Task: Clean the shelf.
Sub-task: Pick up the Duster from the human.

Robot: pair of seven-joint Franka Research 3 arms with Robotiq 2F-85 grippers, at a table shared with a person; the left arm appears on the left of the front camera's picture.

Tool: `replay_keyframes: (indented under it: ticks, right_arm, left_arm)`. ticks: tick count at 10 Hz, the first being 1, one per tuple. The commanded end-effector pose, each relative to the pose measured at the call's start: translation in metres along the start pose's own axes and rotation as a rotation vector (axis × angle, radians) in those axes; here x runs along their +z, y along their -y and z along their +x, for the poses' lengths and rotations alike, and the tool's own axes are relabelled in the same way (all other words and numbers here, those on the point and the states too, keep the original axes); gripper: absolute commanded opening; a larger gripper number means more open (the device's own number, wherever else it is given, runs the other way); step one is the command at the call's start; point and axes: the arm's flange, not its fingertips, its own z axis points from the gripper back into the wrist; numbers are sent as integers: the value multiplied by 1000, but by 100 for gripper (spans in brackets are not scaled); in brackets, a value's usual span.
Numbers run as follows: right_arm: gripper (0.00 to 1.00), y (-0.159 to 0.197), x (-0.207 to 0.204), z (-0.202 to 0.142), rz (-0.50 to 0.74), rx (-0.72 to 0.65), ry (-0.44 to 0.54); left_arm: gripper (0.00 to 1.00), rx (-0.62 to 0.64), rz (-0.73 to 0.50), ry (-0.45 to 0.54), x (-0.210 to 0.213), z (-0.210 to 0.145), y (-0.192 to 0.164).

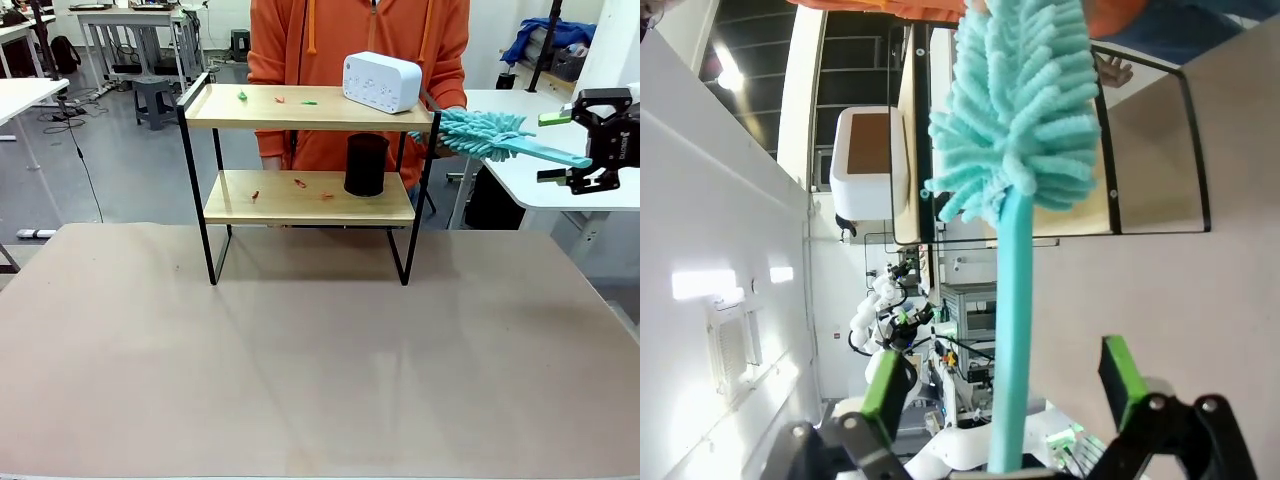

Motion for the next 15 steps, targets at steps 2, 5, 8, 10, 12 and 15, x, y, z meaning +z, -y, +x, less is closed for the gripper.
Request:
replay_keyframes:
  ticks: [2, 5, 8, 10, 12, 15]
  right_arm:
    - [57, -7, -8, 5, -9, -19, 9]
    - [0, -6, -8, 6, -5, -26, 11]
    - [7, -5, -8, 7, -4, -25, 10]
    - [0, -4, -8, 7, -3, -24, 9]
    - [0, -1, -8, 7, -5, -28, 2]
    - [0, 0, -7, 6, -9, -22, -16]
  left_arm:
    - [100, -21, -19, 19, -2, 0, 0]
    - [100, -21, -19, 19, -2, 0, 0]
    - [100, -21, -19, 19, -2, 0, 0]
    - [100, -21, -19, 19, -2, 0, 0]
    - [100, -21, -19, 19, -2, 0, 0]
    - [100, -21, -19, 19, -2, 0, 0]
